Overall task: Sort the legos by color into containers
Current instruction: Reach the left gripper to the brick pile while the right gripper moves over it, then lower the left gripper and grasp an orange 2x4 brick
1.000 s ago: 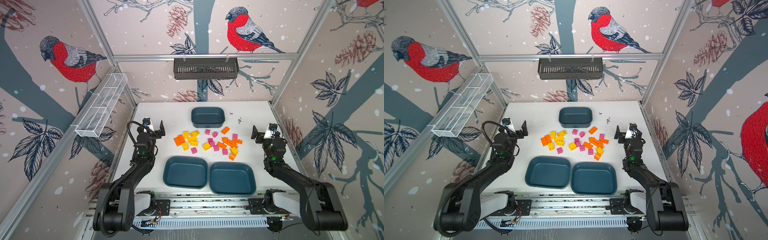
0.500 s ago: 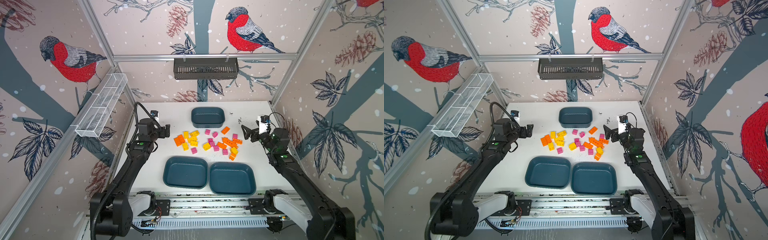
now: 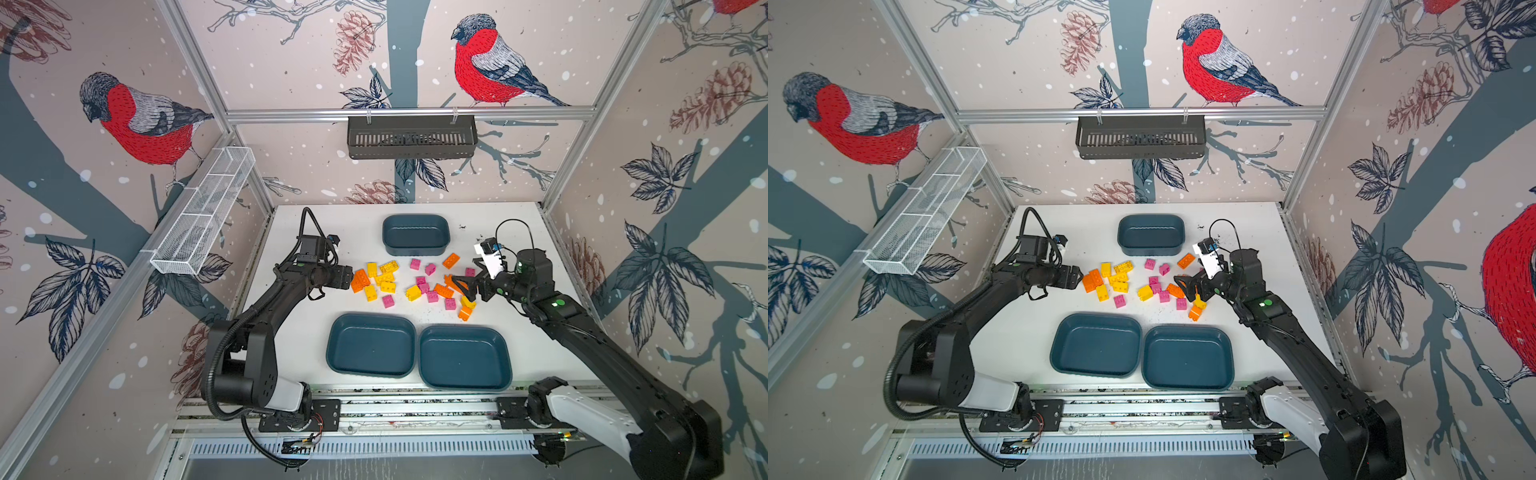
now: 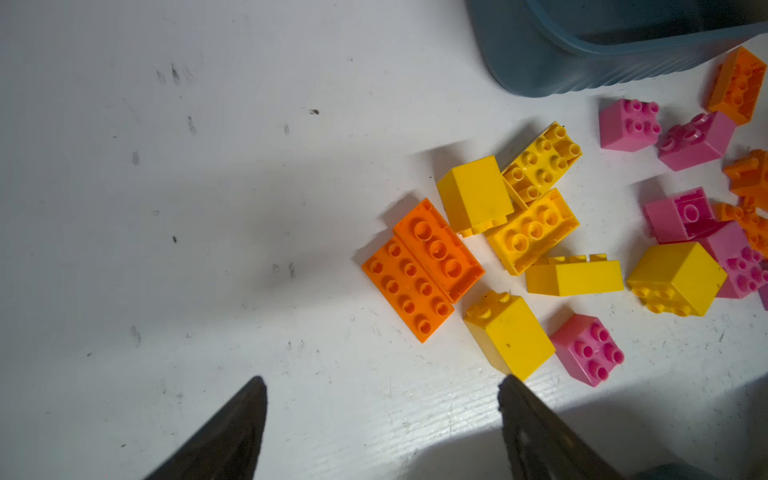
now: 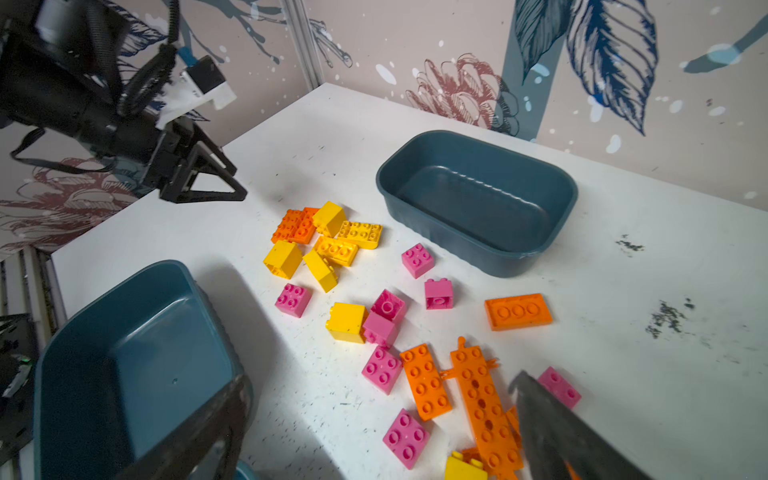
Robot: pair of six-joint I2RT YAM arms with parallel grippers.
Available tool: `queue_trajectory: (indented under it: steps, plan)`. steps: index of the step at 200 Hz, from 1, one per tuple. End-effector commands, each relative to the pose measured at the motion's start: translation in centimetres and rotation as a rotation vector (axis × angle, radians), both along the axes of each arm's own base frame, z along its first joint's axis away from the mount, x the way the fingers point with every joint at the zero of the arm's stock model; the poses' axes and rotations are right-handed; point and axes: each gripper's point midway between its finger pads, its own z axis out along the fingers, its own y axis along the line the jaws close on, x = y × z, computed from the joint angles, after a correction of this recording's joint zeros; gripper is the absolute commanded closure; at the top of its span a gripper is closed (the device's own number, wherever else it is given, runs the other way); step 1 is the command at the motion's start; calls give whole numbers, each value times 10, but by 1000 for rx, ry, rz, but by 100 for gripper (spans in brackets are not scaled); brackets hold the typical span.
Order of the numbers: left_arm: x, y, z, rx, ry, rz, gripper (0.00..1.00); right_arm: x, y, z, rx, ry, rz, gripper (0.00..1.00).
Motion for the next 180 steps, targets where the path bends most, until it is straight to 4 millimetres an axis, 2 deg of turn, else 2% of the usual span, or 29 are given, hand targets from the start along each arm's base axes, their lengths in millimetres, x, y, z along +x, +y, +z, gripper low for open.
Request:
queue_trajectory:
  steps: [1, 45, 74, 110, 113, 119, 180]
  plan:
    - [1, -7, -11, -58, 75, 96, 19, 0, 5, -5, -27, 14, -2, 1]
    - [-3, -15, -38, -98, 155, 211, 30, 0, 11, -17, -59, 33, 9, 0]
    - [4, -20, -51, -105, 190, 246, 36, 1, 12, -22, -75, 40, 12, 1]
    - [7, -17, -68, -75, 222, 278, 43, 1, 12, -26, -83, 47, 6, 1]
    - [14, -19, -61, -80, 204, 278, 43, 1, 12, -27, -83, 48, 7, 1]
    - [16, -20, -62, -75, 204, 277, 43, 1, 11, -28, -85, 49, 4, 0]
    - [14, -2, -78, 59, 234, 316, 50, -1, 9, -32, -104, 52, 1, 0]
